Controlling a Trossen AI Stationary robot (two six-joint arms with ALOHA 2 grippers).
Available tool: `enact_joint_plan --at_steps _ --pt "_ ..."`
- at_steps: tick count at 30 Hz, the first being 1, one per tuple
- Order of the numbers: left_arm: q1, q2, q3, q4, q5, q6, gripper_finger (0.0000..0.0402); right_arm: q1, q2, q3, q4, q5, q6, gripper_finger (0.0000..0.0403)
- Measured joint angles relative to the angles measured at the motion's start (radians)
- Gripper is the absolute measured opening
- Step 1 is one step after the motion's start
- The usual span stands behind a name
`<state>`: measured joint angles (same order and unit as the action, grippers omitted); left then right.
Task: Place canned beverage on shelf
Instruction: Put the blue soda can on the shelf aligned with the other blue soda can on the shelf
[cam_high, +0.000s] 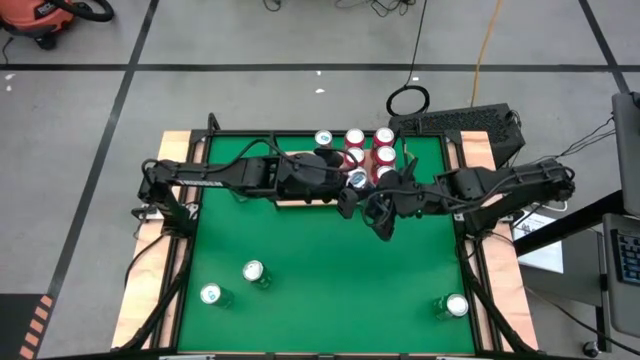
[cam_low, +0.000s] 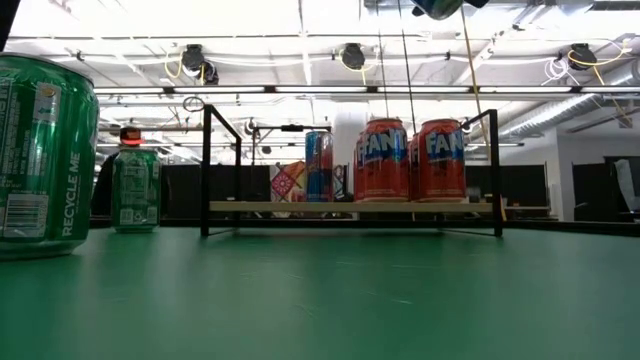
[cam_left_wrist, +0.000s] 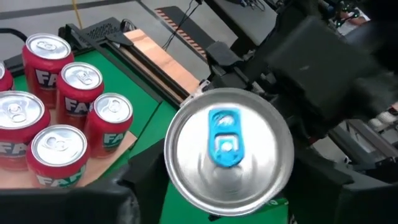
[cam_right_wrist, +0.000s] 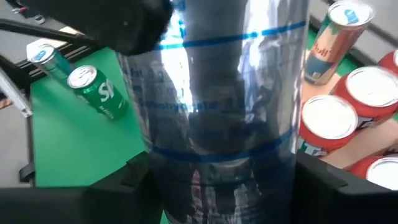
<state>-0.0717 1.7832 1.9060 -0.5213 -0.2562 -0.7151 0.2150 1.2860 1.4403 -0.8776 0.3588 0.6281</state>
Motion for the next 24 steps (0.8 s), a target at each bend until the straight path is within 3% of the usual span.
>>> enact_joint_plan --at_steps 6,13,17,24 --pt "0.014 0.0 0.002 0.018 0.012 0.041 0.033 -0.004 -0.012 0.0 -0.01 -0.063 -0.013 0.0231" --pt "0.037 0.0 0.002 0.022 0.042 0.068 0.0344 -0.034 -0.021 0.0 -0.009 -0.148 -0.028 0.023" --pt "0.047 -0.013 0.002 0.047 0.091 0.159 0.0345 -0.062 -0.023 0.0 -0.008 -0.267 -0.045 0.0229" --pt "0.071 -0.044 0.001 0.063 0.294 0.338 0.0345 -0.129 -0.024 0.0 0.012 -0.534 -0.089 0.023"
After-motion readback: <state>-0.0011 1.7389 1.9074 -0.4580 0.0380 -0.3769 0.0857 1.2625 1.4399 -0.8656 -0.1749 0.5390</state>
